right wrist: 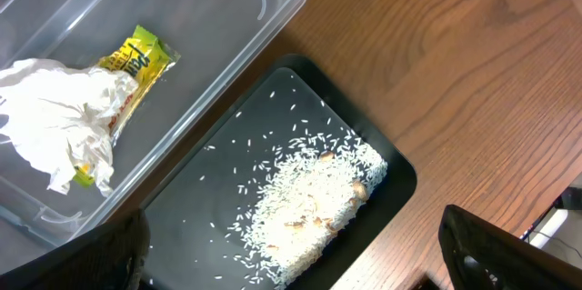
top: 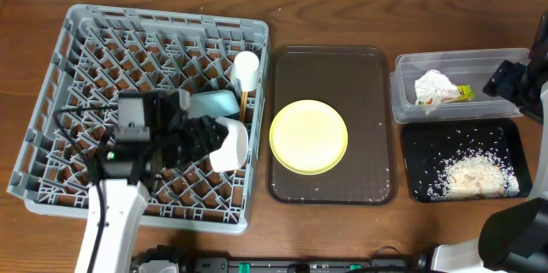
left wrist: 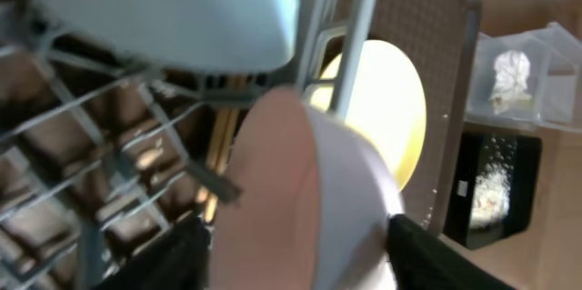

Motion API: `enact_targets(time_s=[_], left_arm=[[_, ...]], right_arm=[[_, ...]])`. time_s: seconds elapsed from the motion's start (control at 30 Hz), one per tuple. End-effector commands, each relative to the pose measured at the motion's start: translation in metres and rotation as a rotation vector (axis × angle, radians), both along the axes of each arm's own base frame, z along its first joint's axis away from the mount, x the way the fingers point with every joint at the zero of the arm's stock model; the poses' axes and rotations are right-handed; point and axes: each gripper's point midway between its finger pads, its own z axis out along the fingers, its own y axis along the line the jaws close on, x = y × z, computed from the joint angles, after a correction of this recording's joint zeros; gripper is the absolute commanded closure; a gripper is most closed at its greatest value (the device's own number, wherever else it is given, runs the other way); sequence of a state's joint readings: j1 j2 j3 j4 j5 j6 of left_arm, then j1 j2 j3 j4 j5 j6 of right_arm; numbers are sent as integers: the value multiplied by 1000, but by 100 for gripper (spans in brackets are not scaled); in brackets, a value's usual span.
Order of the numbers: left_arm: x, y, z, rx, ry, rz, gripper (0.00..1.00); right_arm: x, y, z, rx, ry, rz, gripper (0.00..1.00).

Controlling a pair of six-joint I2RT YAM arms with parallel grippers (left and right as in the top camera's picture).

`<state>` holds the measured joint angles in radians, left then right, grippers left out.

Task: Sort waste into correct bins and load items into the dishwasher rack
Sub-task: 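Open the left gripper to release the pink plate in the rack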

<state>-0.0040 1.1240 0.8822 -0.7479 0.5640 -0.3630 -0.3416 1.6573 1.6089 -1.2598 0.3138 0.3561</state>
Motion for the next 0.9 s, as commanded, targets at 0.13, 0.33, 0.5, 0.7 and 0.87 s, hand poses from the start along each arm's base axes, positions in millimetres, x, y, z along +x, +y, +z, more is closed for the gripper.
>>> enact_targets(time_s=[0.13, 0.33, 0.5, 0.7, 0.87], left_arm=[[7, -16, 2, -80, -10, -74, 66], [11, -20, 25, -105, -97, -93, 80], [14, -17, 37, -124, -114, -56, 81], [16, -32, 74, -350, -160, -92, 81], [13, -27, 93, -501, -142, -81, 81]], right_arm=[[-3, -5, 7, -14, -21, -26, 1], [-3, -5, 7, -14, -21, -26, 1], [-3, -5, 7, -14, -21, -26, 1], [-3, -5, 7, -14, -21, -26, 1], [-3, -5, 7, -14, -21, -26, 1]])
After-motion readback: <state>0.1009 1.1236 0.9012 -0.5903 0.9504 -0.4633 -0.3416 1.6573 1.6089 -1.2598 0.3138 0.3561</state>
